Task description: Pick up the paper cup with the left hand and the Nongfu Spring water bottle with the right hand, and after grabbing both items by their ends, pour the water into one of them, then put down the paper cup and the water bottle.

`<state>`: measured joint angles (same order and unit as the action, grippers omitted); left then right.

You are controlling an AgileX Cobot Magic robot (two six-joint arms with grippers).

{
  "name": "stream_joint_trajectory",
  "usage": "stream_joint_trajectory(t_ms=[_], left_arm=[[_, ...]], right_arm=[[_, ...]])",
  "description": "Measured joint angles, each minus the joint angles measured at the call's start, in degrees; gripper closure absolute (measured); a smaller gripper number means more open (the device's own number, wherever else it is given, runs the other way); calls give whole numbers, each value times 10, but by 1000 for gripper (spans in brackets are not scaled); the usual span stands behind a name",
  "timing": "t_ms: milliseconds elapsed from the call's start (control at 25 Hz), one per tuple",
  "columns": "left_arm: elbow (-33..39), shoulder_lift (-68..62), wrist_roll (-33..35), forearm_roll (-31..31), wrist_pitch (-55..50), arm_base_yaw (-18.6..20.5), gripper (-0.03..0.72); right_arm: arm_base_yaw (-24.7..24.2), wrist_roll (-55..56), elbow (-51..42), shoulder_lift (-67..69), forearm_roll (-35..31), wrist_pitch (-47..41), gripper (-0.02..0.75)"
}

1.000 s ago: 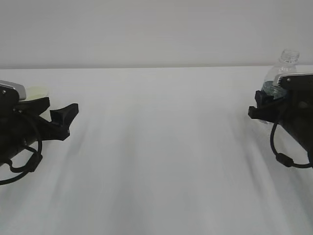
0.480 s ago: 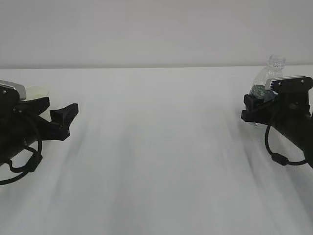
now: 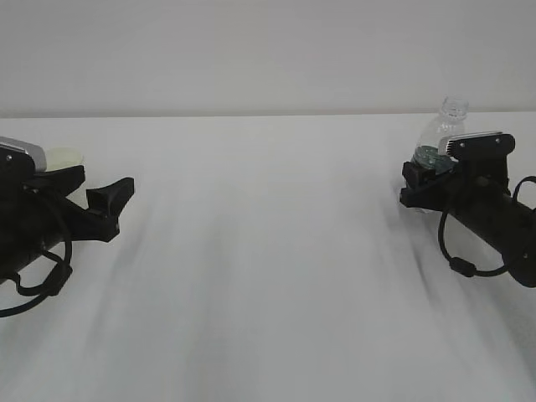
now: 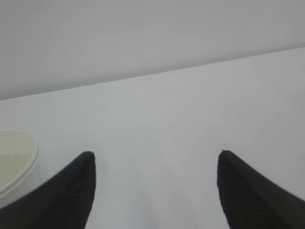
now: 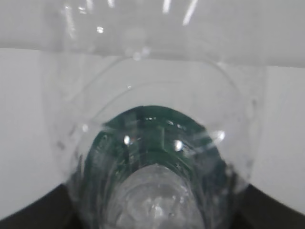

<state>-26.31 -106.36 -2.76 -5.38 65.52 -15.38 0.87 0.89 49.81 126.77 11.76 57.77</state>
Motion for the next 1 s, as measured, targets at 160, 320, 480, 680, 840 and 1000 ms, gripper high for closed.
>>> stream_joint_trajectory(t_ms=[160,320,480,680,840,1000], left_arm=[[0,0,1,0,0,0,120],[0,0,3,0,0,0,121],[0,0,3,0,0,0,124],[0,0,3,0,0,0,131],[0,0,3,0,0,0,131],[0,0,3,0,0,0,132]], right_arm=[[0,1,1,0,2,0,329],[0,3,1,0,21,1,328],[-1,3,1,0,65,6,297],[-1,3,1,0,71,7,261],[-1,4,1,0,72,10,196],[-1,4,1,0,64,15,144]])
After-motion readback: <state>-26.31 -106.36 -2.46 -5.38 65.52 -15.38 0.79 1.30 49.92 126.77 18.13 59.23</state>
